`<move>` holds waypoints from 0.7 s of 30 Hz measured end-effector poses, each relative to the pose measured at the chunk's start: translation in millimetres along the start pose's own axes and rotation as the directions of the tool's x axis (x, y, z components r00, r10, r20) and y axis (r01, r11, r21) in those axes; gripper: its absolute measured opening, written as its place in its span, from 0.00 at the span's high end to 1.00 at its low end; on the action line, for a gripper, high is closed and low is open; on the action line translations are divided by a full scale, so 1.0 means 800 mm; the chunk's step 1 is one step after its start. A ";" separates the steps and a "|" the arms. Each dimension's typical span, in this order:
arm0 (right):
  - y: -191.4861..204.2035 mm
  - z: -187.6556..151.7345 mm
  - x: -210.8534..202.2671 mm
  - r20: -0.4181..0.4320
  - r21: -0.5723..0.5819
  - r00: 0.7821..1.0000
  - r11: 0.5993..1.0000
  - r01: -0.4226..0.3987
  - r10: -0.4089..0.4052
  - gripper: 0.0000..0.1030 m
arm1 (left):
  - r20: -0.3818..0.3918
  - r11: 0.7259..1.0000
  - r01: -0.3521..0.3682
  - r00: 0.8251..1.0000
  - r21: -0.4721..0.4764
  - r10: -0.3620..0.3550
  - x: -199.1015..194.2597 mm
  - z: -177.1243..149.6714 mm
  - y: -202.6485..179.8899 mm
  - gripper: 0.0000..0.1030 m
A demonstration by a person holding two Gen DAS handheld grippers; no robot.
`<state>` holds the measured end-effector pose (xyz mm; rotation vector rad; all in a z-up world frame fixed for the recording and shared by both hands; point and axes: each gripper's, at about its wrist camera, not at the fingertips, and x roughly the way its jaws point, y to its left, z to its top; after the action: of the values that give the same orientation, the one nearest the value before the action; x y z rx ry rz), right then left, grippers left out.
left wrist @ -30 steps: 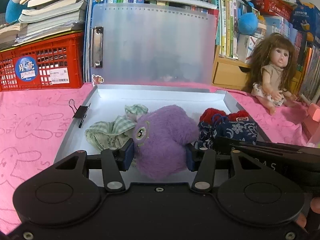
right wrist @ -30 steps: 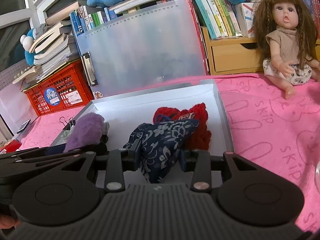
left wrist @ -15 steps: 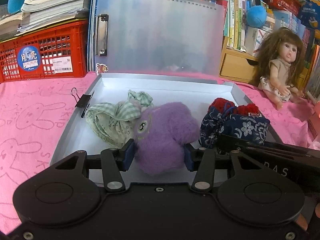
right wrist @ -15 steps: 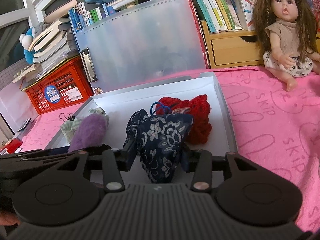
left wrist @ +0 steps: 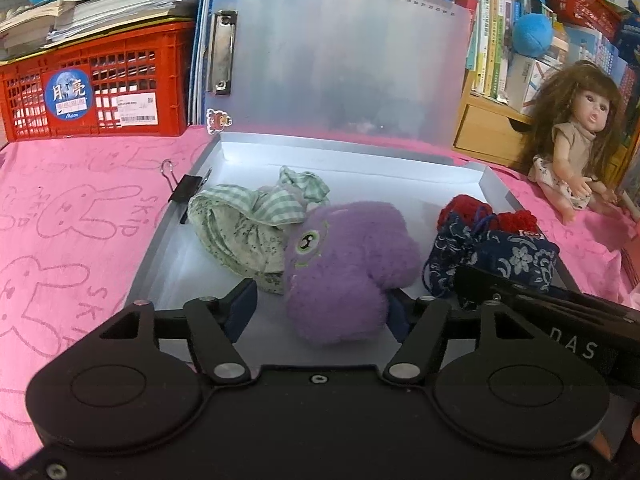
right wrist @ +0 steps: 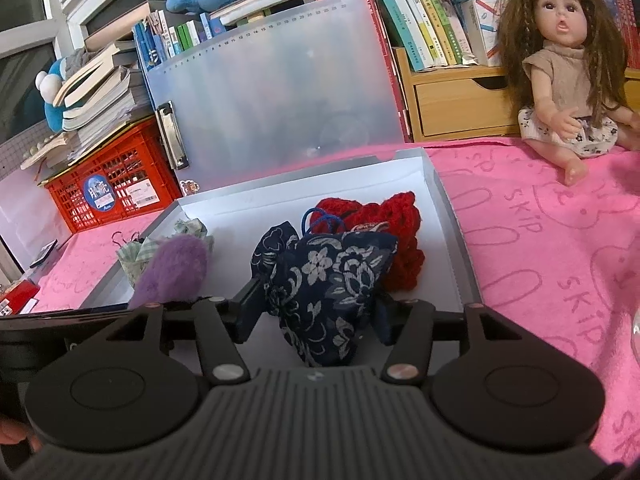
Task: Organize objects
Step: 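Open the left tool on the purple plush while the right tool releases the pouch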
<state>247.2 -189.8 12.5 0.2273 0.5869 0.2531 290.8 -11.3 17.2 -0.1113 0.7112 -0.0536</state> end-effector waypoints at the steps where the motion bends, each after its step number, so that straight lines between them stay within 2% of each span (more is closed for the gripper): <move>1: 0.000 0.000 0.000 0.001 0.001 1.000 1.000 0.001 -0.001 0.32 | 0.000 1.000 0.000 1.000 -0.002 0.000 0.000 0.000 0.001 0.35; 6: -0.004 0.003 -0.004 -0.005 0.015 1.000 1.000 -0.005 0.005 0.28 | -0.002 1.000 -0.010 1.000 -0.028 0.010 -0.001 0.003 0.006 0.20; 9: -0.007 0.007 -0.011 -0.001 0.031 0.999 0.998 -0.051 0.051 0.17 | -0.005 0.999 -0.008 1.000 -0.040 0.008 -0.005 0.005 0.010 0.13; 13: 0.000 0.011 -0.024 0.026 0.009 0.999 0.999 -0.048 0.047 0.08 | 0.009 1.000 -0.001 1.000 -0.020 0.001 -0.014 0.001 0.010 0.10; 21: 0.008 0.021 -0.051 0.057 -0.043 0.998 0.999 -0.029 0.031 0.06 | 0.056 1.000 0.010 0.998 0.018 -0.011 -0.046 0.005 0.002 0.08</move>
<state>222.6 -198.1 49.0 0.2025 0.5212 0.2870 265.5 -6.1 43.8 -0.0993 0.6543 -0.0664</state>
